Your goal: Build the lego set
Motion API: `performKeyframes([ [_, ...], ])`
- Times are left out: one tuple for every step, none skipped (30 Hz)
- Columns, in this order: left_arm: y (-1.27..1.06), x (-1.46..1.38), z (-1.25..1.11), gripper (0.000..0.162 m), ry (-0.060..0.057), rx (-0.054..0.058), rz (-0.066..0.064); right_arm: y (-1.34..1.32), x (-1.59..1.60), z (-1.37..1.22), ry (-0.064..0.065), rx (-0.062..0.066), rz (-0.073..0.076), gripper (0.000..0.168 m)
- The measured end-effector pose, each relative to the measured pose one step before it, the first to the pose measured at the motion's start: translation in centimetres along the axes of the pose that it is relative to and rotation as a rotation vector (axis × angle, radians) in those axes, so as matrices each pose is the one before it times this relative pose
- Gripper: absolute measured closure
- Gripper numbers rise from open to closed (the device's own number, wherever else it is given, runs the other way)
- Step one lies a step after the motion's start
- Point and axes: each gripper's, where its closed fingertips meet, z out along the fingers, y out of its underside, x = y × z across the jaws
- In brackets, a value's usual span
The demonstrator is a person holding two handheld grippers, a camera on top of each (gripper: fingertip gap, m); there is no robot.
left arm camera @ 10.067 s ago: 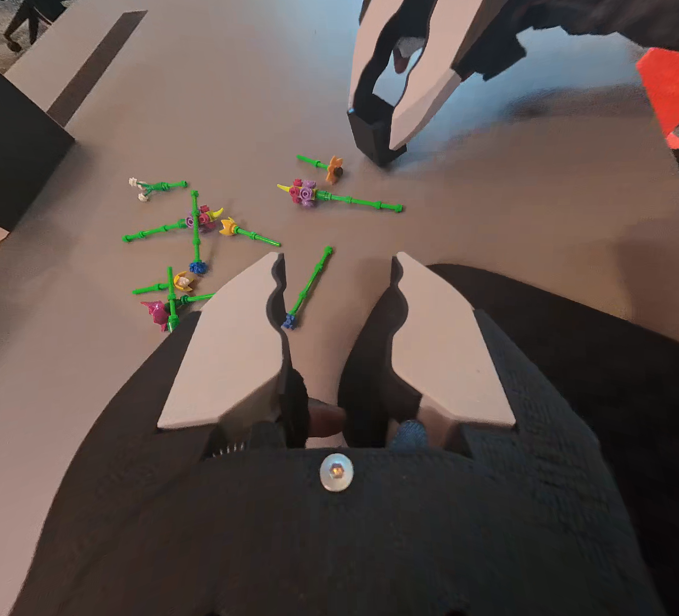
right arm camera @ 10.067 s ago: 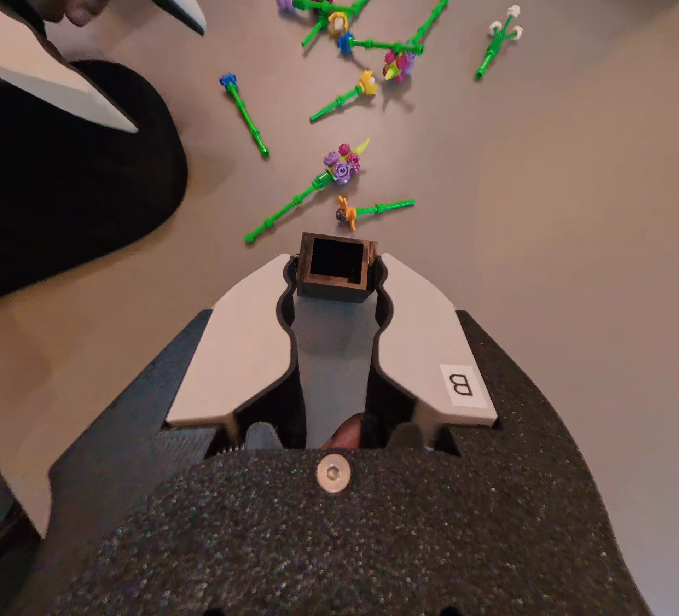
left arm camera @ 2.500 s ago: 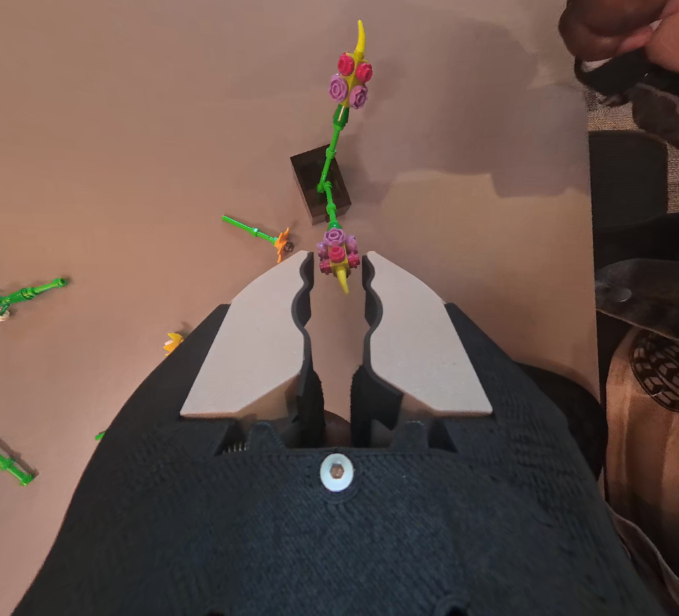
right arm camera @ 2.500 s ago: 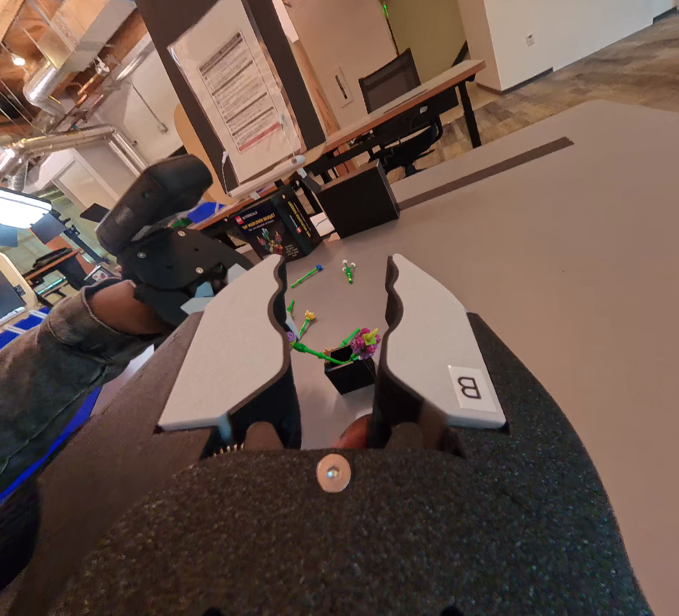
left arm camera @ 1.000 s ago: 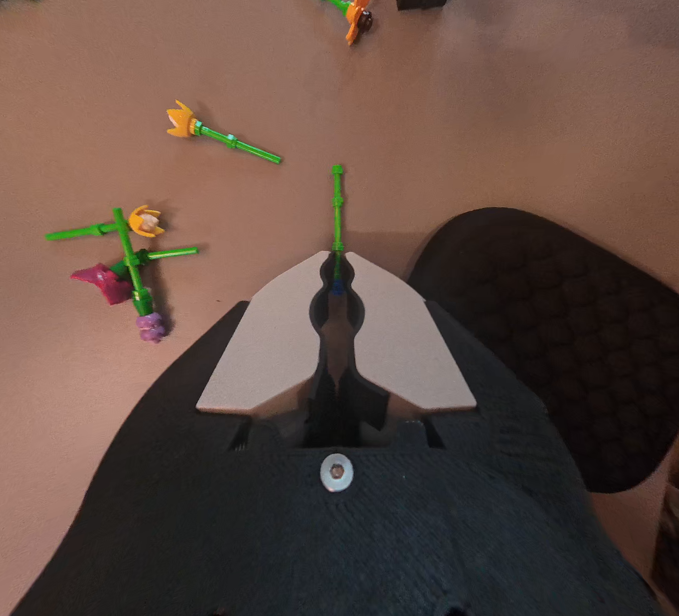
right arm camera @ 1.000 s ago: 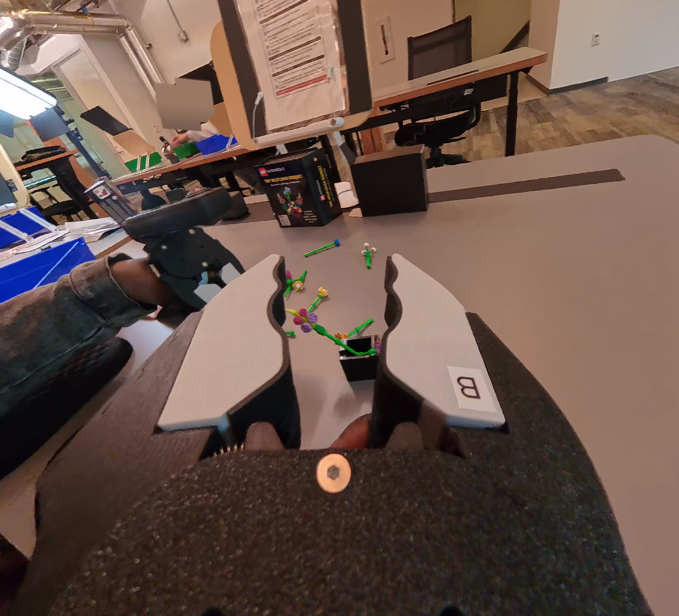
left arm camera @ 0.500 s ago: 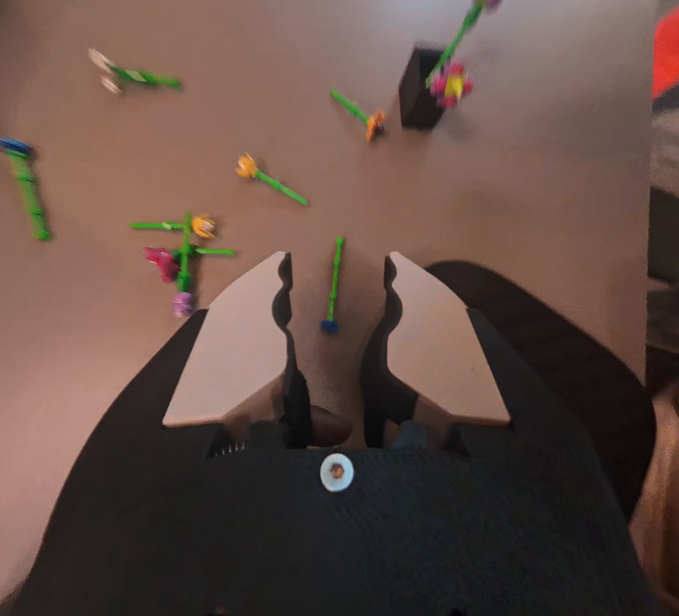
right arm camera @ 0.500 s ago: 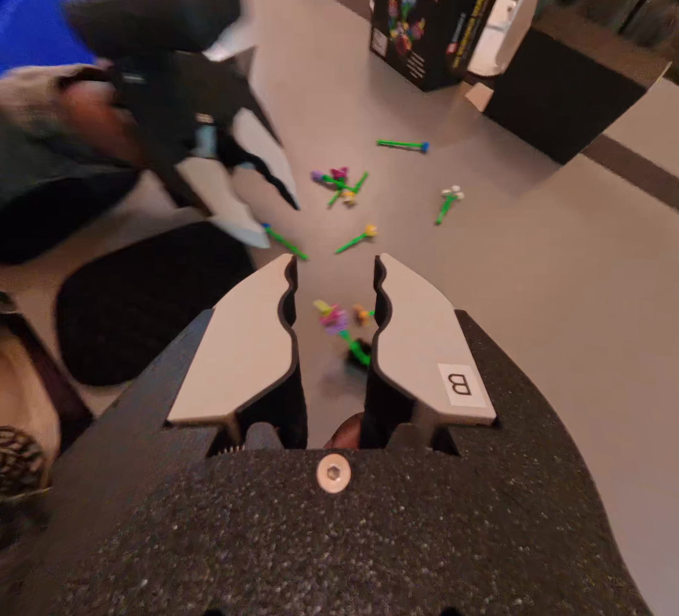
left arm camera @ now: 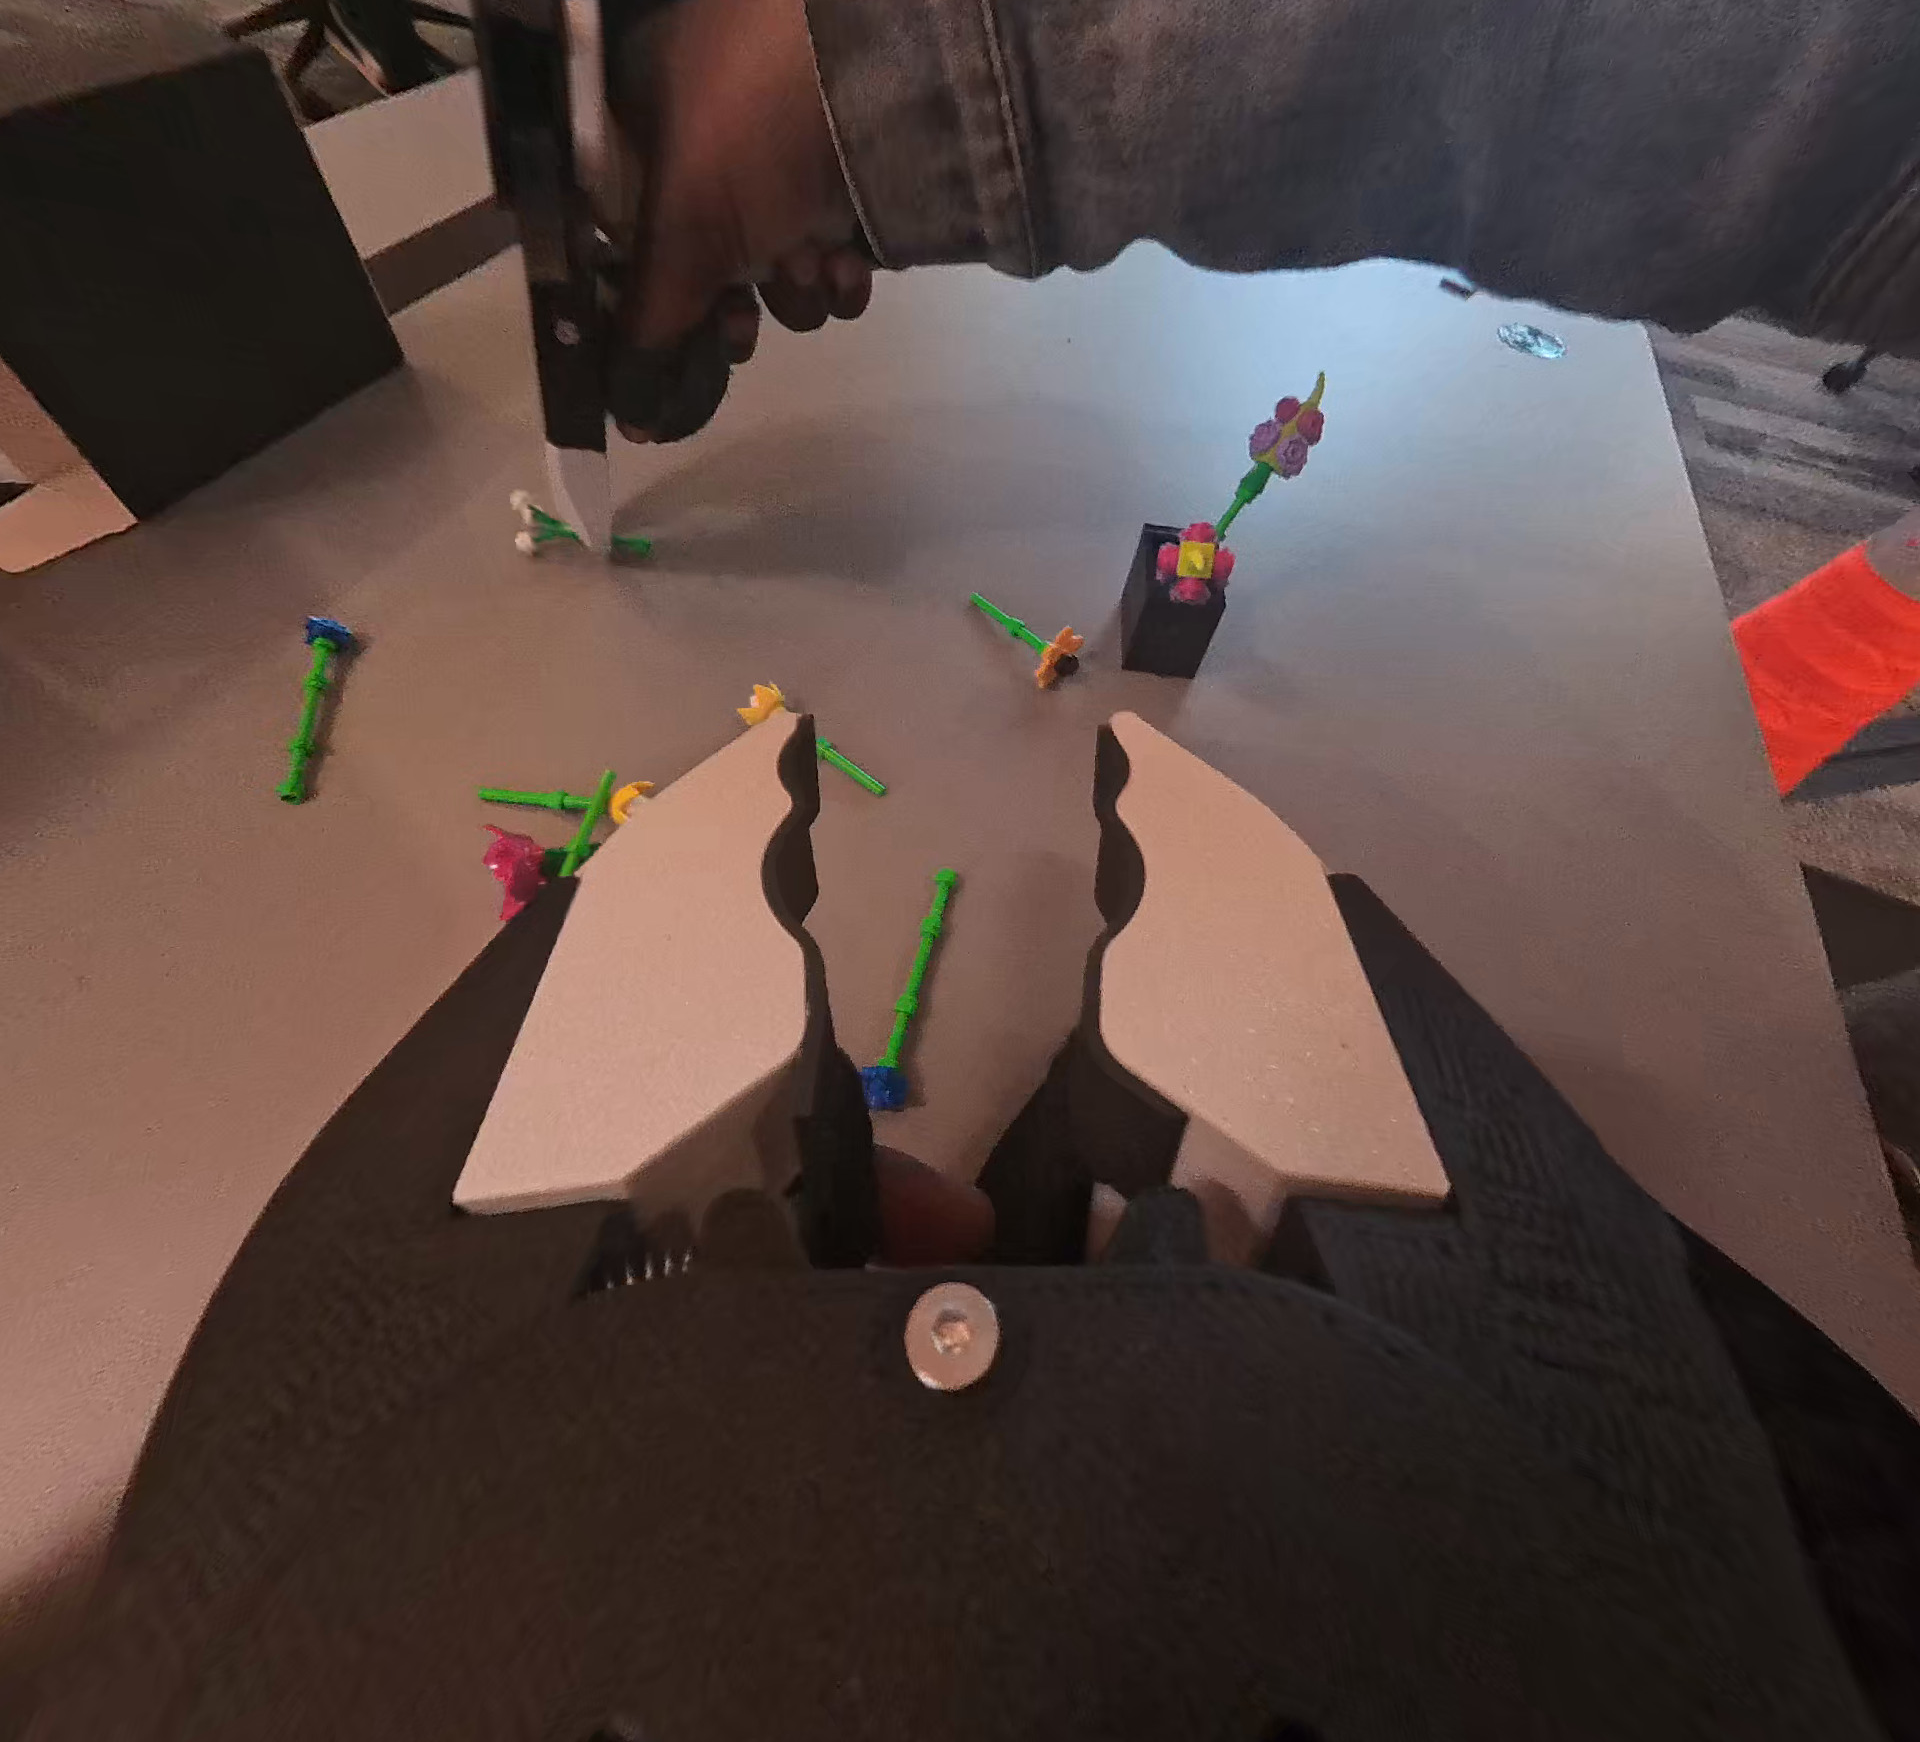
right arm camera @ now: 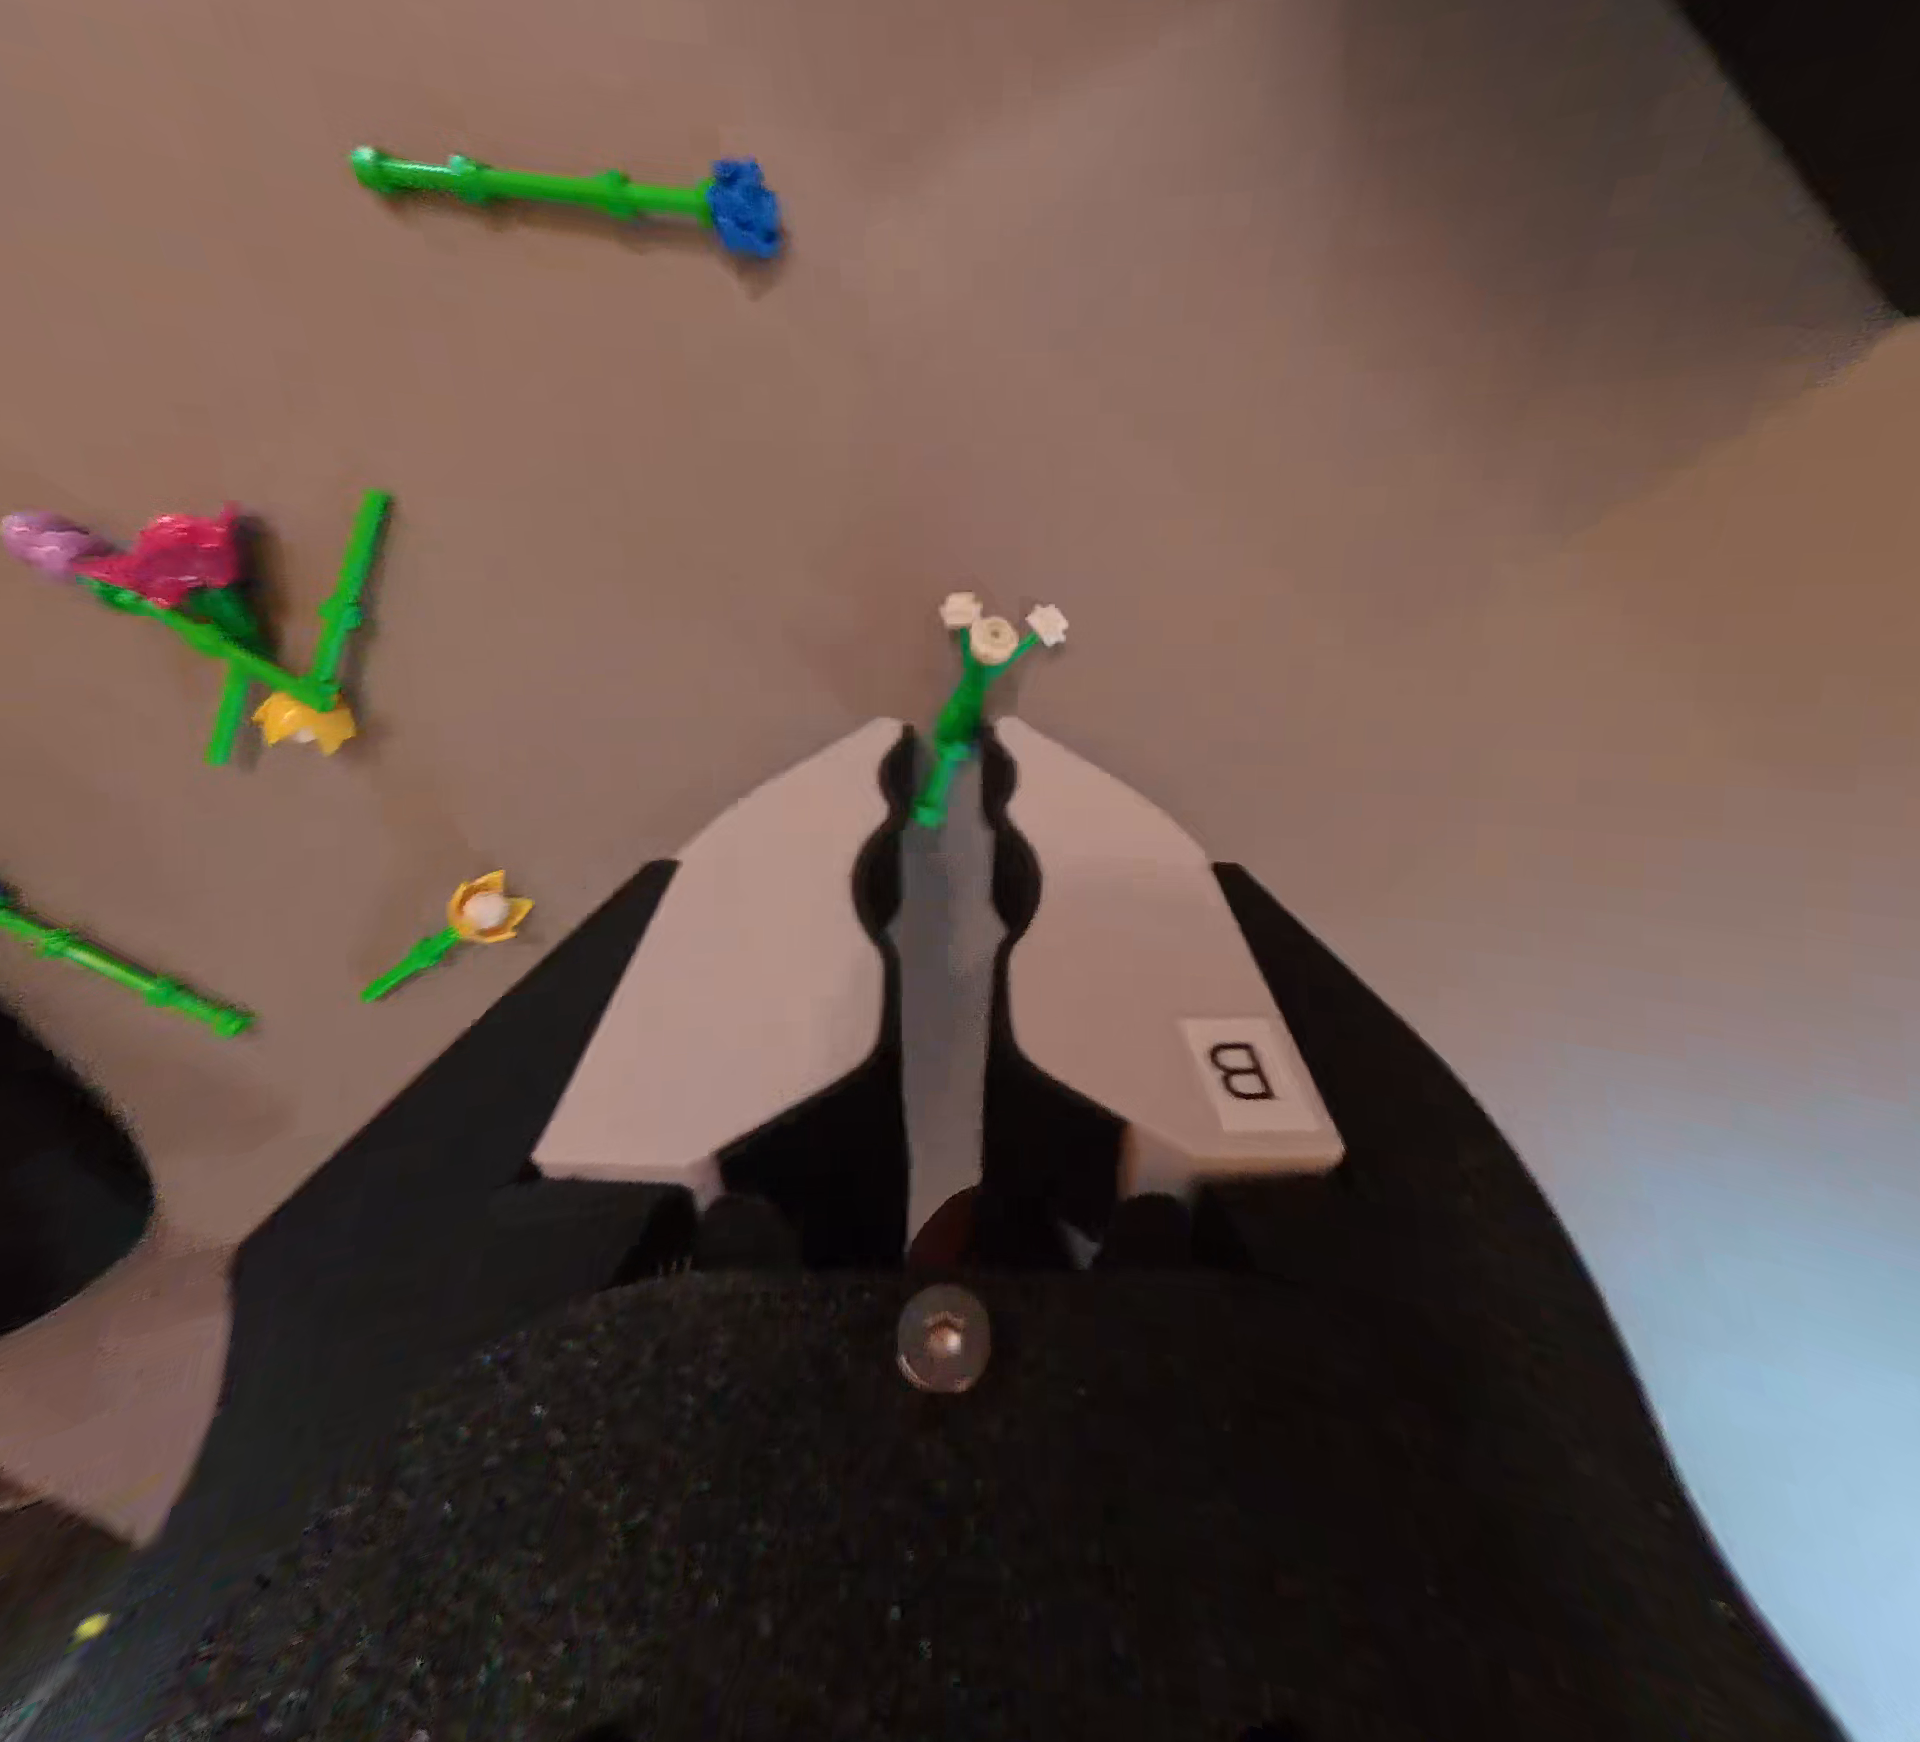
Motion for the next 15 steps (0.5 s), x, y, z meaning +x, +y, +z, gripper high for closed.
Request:
performKeyframes([
  [-0.237, -0.244, -0.132, 0.111, -0.0084, 0.02, -0.0106, -0.05, -0.017, -0.03, -0.0037, 0.0101, -0.0031, 0.162],
  [-0.293, -0.34, -0.175, 0.111, -0.0126, 0.0244, -0.0155, -0.191, -0.323, -0.191, -0.0253, 0.0299, 0.0117, 0.162],
  [-0.455, -0.424, -0.231, 0.111, -0.0172, 0.0326, -0.023, -0.513, -0.552, -0.508, -0.039, 0.0651, 0.0284, 0.163],
  [-0.588, -0.423, -0.284, 0.111, -0.0152, 0.039, -0.0255, -0.814, -0.96, -0.842, -0.0601, 0.0952, 0.0397, 0.163],
  [-0.693, -0.405, -0.316, 0.111, -0.0146, 0.0431, -0.0342, -1.077, -1.581, -1.131, -0.0858, 0.1198, 0.0441, 0.164],
  [-0.808, -0.375, -0.337, 0.111, -0.0122, 0.0489, -0.0431, -1.385, -2.231, -1.326, -0.1056, 0.1491, 0.0441, 0.163],
  [-0.9, -0.252, -0.337, 0.111, -0.0051, 0.0519, -0.0421, -1.441, -2.841, -1.332, -0.1187, 0.1588, 0.0449, 0.163],
  [-0.954, -0.224, -0.324, 0.111, -0.0081, 0.0488, -0.0377, -1.149, -3.112, -1.101, -0.1157, 0.1433, 0.0466, 0.164],
  [-0.928, -0.09, -0.265, 0.111, -0.0066, 0.0393, -0.0242, -0.79, -3.039, -0.826, -0.0979, 0.1296, 0.0397, 0.164],
  [-0.919, 0.223, -0.233, 0.113, 0.0035, 0.0333, -0.0071, -0.4, -2.684, -0.577, -0.0712, 0.1139, 0.025, 0.164],
  [-0.824, 0.477, -0.189, 0.117, 0.0096, 0.0222, 0.0137, 0.072, -2.248, -0.403, -0.0466, 0.0861, 0.0083, 0.164],
  [-0.789, 0.456, -0.162, 0.119, -0.0008, 0.017, 0.0326, 0.513, -1.811, -0.275, -0.0264, 0.0563, -0.0091, 0.163],
  [-0.753, 0.367, -0.144, 0.121, -0.0109, 0.0146, 0.0498, 0.763, -1.372, -0.188, -0.0071, 0.0323, -0.0217, 0.164],
  [-0.751, 0.349, -0.128, 0.121, -0.012, 0.0148, 0.0529, 0.767, -1.022, -0.186, 0.0044, 0.0203, -0.0267, 0.164],
  [-0.729, 0.423, -0.137, 0.121, -0.0048, 0.0161, 0.0435, 0.566, -0.799, -0.204, 0.0071, 0.0193, -0.0261, 0.164],
])
